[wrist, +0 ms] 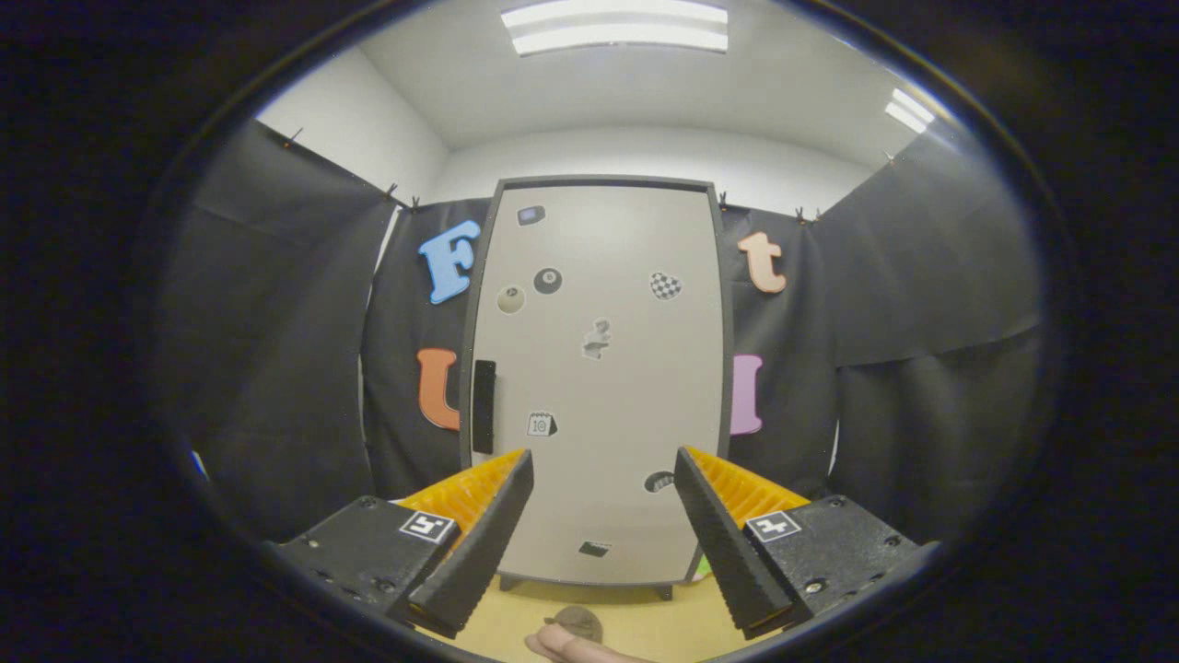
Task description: Open the shoe cabinet door, grab the shoes and put them into the shoe cabinet, then close the shoe cabinet door.
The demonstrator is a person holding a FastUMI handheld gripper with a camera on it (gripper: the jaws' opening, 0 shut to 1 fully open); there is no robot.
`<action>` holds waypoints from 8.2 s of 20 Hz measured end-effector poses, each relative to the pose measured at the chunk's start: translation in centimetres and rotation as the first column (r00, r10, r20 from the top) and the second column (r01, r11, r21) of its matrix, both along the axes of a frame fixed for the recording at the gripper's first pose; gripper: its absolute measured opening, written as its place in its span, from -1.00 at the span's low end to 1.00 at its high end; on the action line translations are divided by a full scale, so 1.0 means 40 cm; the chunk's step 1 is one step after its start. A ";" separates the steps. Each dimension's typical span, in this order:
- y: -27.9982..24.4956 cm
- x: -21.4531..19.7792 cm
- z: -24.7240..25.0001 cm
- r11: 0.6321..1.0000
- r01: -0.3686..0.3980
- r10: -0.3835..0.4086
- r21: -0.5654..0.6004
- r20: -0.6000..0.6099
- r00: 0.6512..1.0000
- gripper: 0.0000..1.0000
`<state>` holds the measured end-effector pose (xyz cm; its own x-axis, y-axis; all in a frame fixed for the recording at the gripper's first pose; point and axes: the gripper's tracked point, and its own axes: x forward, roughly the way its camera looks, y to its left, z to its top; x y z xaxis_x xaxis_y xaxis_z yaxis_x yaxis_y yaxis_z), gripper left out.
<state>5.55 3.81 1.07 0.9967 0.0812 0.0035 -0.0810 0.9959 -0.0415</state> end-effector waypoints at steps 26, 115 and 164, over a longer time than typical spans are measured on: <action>0.369 0.524 -0.104 0.997 -0.081 0.081 0.011 -0.158 0.984 0.43; 0.261 0.068 -0.461 0.981 -0.194 0.191 0.010 -0.206 0.960 0.80; 0.464 0.305 -0.709 0.975 -0.223 0.208 0.009 -0.390 0.897 -0.79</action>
